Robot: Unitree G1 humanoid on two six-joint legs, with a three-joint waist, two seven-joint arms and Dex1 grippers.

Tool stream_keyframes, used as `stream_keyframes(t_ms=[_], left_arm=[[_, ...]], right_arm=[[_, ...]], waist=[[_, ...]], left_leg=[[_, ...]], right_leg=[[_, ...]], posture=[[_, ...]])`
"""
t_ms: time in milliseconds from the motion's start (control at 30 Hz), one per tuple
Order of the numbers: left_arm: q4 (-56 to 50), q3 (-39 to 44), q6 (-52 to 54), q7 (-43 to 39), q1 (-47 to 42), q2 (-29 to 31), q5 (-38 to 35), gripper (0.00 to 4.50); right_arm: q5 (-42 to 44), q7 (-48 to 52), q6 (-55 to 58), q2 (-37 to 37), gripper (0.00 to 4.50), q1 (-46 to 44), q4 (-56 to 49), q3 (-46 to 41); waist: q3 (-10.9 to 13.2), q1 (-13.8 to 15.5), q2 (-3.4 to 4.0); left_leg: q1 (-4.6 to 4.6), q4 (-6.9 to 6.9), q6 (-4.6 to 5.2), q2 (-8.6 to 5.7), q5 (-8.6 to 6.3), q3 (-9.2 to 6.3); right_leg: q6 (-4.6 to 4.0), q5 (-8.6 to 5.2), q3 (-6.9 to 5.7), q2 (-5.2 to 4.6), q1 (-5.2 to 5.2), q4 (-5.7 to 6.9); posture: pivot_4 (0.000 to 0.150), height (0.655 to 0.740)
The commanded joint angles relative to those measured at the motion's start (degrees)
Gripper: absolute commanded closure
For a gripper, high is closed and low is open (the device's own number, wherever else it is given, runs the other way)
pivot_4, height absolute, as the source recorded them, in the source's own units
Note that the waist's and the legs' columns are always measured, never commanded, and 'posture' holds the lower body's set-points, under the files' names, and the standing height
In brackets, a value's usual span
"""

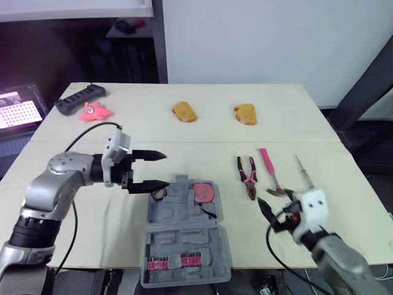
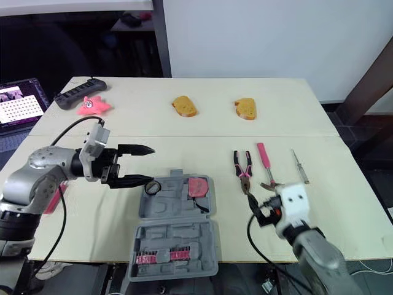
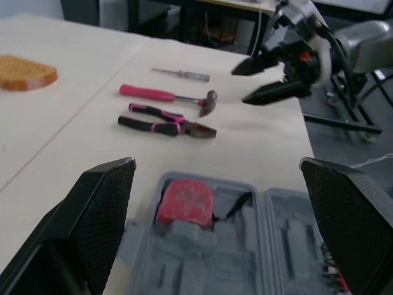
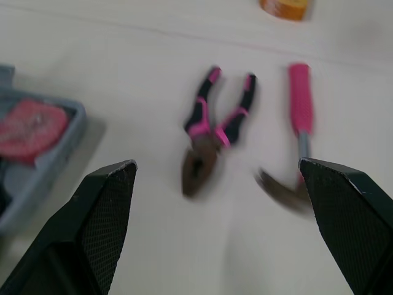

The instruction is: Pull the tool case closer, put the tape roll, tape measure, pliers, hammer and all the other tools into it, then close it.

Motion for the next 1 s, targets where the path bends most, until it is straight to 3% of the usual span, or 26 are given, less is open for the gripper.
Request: stream_keyframes(t_ms=[33, 633, 733, 900, 933, 1000], left_arm=[[-4.8, 3.4, 0.5, 2.0, 3.6, 1.3, -0.7, 0.0], [-17.7, 10.8, 5.4, 10.8, 15.8, 1.7, -5.8, 0.0], [-18.2, 11.5, 7.7, 12.3, 15.7, 1.7, -7.8, 0.0], [-19.0, 11.4, 8.1, 13.5, 16.0, 1.5, -8.3, 0.0], [-19.1, 11.4, 8.2, 13.7, 16.0, 1.4, -8.3, 0.0], [-18.8, 11.2, 8.1, 13.8, 16.1, 1.3, -8.0, 0.0]], right_arm=[[-0.5, -1.7, 2.9, 1.3, 0.03, -4.8, 4.7, 1.5], [-3.5, -2.2, 0.1, 6.2, 0.03, -16.0, 25.3, 5.5], [-3.2, -2.2, -0.7, 7.4, 0.92, -16.9, 27.1, 4.9], [-3.6, -2.5, -1.8, 8.3, 3.31, -17.2, 28.2, 4.5], [-3.6, -2.5, -1.8, 8.4, 3.57, -17.1, 27.9, 4.5], [-3.7, -2.5, -1.9, 8.4, 3.57, -16.9, 26.9, 4.4]], waist=[[0.0, 0.1, 0.0], [0.0, 1.2, -0.03], [0.0, 1.2, -0.03], [0.0, 1.1, -0.02], [0.0, 1.0, -0.02], [0.0, 1.0, -0.02]], left_leg=[[-0.01, -0.01, 0.0, 0.0, 0.0, 0.0], [-0.08, 0.01, 0.0, 0.0, 0.0, 0.04], [-0.08, 0.01, 0.0, 0.0, 0.0, 0.04], [-0.08, -0.01, 0.0, 0.0, 0.0, 0.04], [-0.08, -0.01, 0.0, 0.0, 0.0, 0.03], [-0.08, -0.01, 0.0, 0.0, 0.0, 0.04]], right_leg=[[0.02, 0.0, 0.0, 0.0, -0.01, 0.0], [0.01, 0.0, 0.01, -0.01, -0.11, 0.0], [0.0, 0.0, 0.01, -0.01, -0.12, 0.0], [0.02, 0.0, 0.01, -0.01, -0.13, 0.0], [0.02, 0.0, 0.0, 0.0, -0.13, 0.0], [0.02, 0.0, 0.01, 0.0, -0.13, 0.0]], posture=[[0.15, 0.7129], [0.15, 0.7129], [0.15, 0.7129], [0.15, 0.7129], [0.15, 0.7129], [0.15, 0.7129]])
